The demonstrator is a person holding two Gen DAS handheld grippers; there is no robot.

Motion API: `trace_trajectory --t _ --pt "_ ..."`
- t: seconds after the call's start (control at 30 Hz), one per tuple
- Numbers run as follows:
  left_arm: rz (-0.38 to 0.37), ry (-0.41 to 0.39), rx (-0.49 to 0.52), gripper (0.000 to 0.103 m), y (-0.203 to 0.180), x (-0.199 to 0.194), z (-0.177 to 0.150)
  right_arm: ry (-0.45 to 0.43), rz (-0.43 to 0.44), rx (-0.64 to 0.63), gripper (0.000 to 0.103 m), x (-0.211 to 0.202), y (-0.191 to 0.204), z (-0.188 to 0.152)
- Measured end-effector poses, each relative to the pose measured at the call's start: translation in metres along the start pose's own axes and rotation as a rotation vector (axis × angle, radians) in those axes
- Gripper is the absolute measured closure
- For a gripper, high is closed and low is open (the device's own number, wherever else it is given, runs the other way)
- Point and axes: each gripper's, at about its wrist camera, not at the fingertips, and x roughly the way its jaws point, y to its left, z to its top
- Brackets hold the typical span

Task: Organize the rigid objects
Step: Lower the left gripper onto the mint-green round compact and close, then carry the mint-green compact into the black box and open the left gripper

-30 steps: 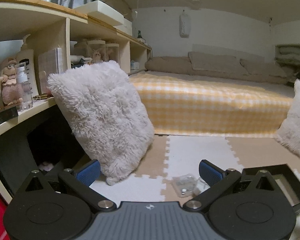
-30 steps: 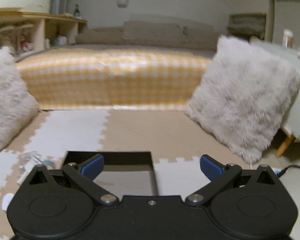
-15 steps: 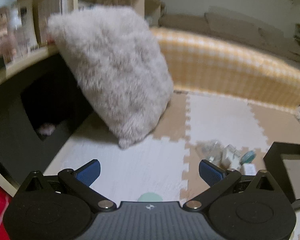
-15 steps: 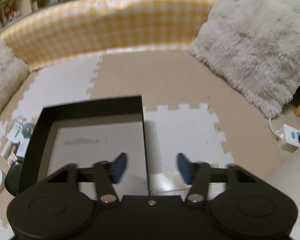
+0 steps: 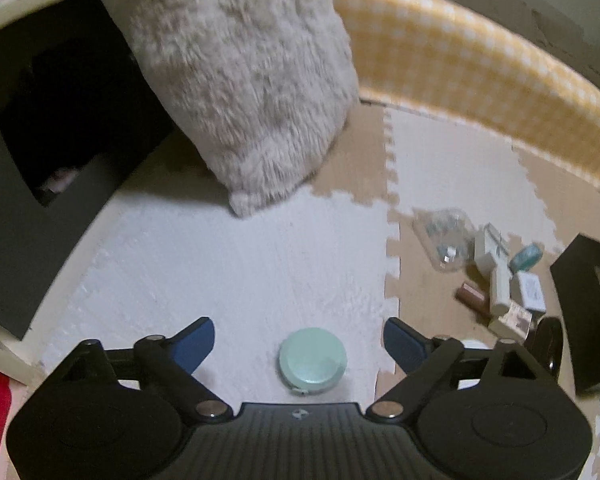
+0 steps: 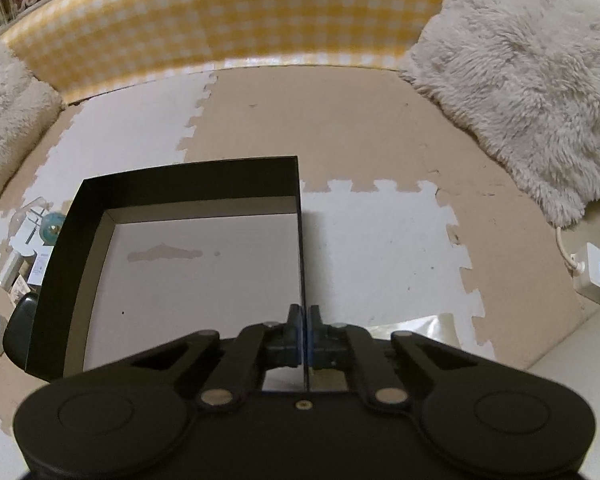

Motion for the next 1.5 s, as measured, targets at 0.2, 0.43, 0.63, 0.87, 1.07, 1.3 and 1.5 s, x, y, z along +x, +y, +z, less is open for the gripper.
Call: trace_trajectory --t 0.2,0.43,0.63,0.87,1.07,1.3,1.5 --pt "0.01 0.072 0.007 0.021 -0.003 0.026 -0.003 0.026 -0.006 -0.007 0.101 -0.002 0.005 0.001" --pt "0.035 0.13 0.036 0.026 -0.013 0.055 -0.008 0.035 0.001 -0.008 0.101 -0.002 0.006 0.0" --pt "0.055 0.139 0.015 0.036 -0.014 0.066 -0.008 0.03 0.014 0.004 0.101 -0.002 0.004 0.001" --pt "0.057 0.15 -0.026 0.053 -0.014 0.061 -0.004 0.033 0.02 0.013 0.101 -0.001 0.003 0.001" --pt "0.01 0.086 -0.032 0.053 -0.032 0.041 0.005 0.034 0.024 0.017 0.101 -0.001 0.002 0.001" --pt "-0.151 0.001 0.042 0.053 -0.086 0.009 0.008 0.043 0.03 0.025 0.101 0.0 0.0 0.002" --pt "-0.298 -0.061 0.133 0.053 -0.145 -0.015 0.007 0.05 0.023 0.019 0.101 0.0 0.002 0.003"
